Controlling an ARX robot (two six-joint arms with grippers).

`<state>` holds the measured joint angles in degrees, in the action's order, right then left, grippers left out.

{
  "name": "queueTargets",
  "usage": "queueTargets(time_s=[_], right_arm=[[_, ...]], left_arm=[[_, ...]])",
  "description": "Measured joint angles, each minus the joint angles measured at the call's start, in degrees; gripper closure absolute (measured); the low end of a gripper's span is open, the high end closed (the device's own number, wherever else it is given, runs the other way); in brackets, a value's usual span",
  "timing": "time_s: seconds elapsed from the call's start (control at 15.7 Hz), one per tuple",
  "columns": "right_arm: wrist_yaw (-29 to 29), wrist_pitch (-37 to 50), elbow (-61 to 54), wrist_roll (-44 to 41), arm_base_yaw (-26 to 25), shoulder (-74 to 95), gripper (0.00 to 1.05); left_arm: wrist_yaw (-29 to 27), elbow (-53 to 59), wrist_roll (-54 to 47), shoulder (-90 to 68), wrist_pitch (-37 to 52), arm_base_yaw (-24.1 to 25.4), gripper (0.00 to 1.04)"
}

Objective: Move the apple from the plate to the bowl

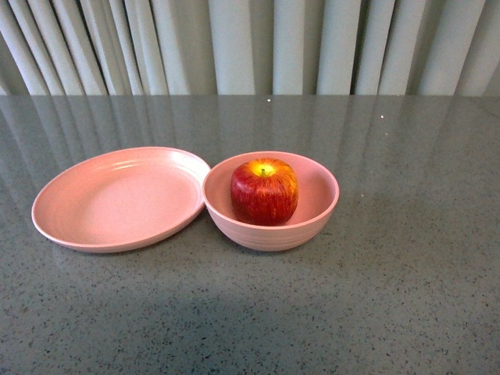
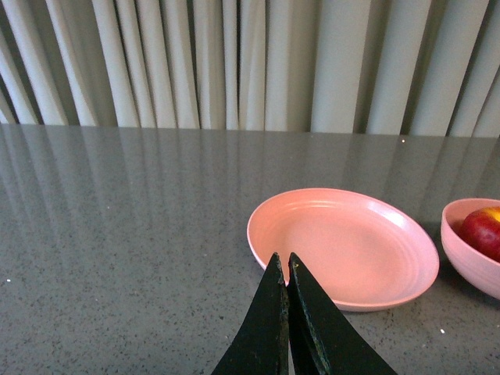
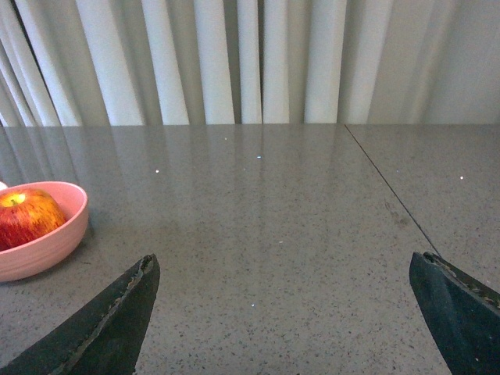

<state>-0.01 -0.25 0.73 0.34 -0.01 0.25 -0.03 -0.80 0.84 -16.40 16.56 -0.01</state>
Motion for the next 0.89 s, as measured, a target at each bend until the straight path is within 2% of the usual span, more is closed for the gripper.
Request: queueTargets(time_s=[0.38,0.45,0.51,0.89], right_arm=[[0.0,0.0,0.0,0.0,0.0,0.0,0.07],[0.0,0.0,0.0,0.0,0.0,0.0,0.07],[0.0,0.0,0.0,0.0,0.0,0.0,0.07],[0.0,0.0,0.0,0.0,0.0,0.0,0.07]], left_arm=[[0.0,0.0,0.0,6.1,-6.4,0.0,1.04],[0.0,-0.1,0.0,8.0,-8.9,0.0,1.04],[0.1,0.0,0.0,14.1,-17.3,0.0,1.04],[0.0,0.0,-0.1,16.0,-16.7,0.0,1.04]])
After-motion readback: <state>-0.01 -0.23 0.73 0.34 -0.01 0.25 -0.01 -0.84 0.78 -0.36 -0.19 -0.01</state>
